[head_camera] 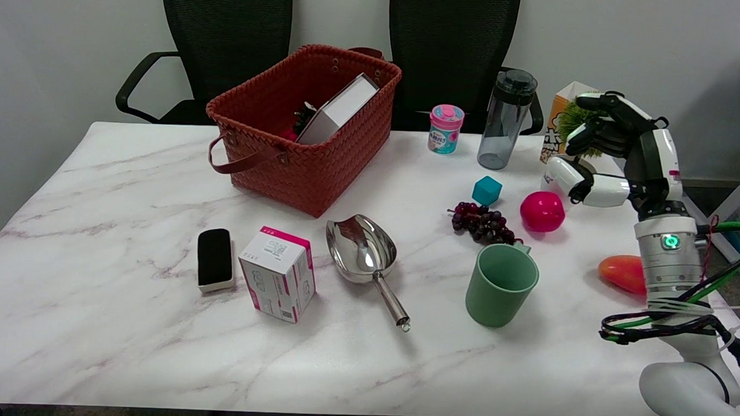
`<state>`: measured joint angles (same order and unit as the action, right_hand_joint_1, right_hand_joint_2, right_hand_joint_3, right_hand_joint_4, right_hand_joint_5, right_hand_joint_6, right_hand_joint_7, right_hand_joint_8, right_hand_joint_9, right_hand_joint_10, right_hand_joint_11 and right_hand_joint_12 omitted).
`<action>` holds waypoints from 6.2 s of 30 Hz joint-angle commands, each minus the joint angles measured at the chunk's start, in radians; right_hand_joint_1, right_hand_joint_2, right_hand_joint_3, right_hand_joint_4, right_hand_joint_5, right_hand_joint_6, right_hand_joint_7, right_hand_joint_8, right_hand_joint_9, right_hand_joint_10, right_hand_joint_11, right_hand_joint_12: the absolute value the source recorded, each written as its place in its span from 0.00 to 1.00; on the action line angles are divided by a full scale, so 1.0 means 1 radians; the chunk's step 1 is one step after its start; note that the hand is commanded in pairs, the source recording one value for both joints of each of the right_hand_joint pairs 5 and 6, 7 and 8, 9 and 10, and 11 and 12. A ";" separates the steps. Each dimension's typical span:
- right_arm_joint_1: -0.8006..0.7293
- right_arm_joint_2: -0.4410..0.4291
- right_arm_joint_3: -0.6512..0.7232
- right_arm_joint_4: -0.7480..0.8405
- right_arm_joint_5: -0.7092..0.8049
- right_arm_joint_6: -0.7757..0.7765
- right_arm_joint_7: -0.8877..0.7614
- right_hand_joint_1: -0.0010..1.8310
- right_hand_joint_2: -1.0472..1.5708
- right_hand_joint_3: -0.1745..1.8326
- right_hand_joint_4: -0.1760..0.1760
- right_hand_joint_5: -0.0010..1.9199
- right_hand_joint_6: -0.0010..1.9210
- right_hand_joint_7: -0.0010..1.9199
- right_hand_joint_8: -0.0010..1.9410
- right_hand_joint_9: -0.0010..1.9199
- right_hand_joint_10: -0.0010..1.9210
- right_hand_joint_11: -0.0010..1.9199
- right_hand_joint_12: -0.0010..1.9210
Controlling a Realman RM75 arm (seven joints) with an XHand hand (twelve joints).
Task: Pick up the green mug.
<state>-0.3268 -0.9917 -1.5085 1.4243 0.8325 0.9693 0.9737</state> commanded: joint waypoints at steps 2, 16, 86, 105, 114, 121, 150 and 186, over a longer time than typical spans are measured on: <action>-0.005 0.000 -0.039 0.025 -0.049 0.043 -0.004 0.65 0.48 0.54 0.50 0.32 0.32 0.55 0.54 0.53 0.53 0.51 0.51; 0.007 0.006 -0.049 0.011 -0.068 0.056 -0.002 0.65 0.48 0.54 0.50 0.30 0.30 0.53 0.53 0.51 0.51 0.51 0.51; -0.162 -0.065 -0.302 -0.039 0.290 0.556 -0.007 0.64 0.49 0.56 0.50 0.32 0.32 0.44 0.43 0.33 0.33 0.31 0.31; -0.111 -0.144 -0.617 -0.128 0.282 0.641 -0.153 0.61 0.36 0.51 0.50 0.00 0.00 0.09 0.08 0.12 0.12 0.17 0.17; -0.156 -0.188 -0.624 -0.134 0.314 0.645 -0.242 0.61 0.36 0.44 0.50 0.00 0.00 0.04 0.04 0.08 0.08 0.11 0.11; -0.114 -0.244 -0.644 -0.145 0.317 0.626 -0.347 0.61 0.36 0.43 0.50 0.00 0.00 0.09 0.09 0.09 0.09 0.11 0.11; 0.011 -0.397 -0.668 -0.155 0.495 0.646 -0.804 0.56 0.32 0.37 0.50 0.00 0.00 0.16 0.16 0.14 0.14 0.08 0.08; 0.109 -0.488 -0.689 -0.146 0.603 0.615 -1.040 0.55 0.34 0.37 0.50 0.00 0.00 0.09 0.09 0.18 0.18 0.07 0.07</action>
<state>-0.2468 -1.4617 -2.1883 1.2817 1.3828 1.6295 -0.0233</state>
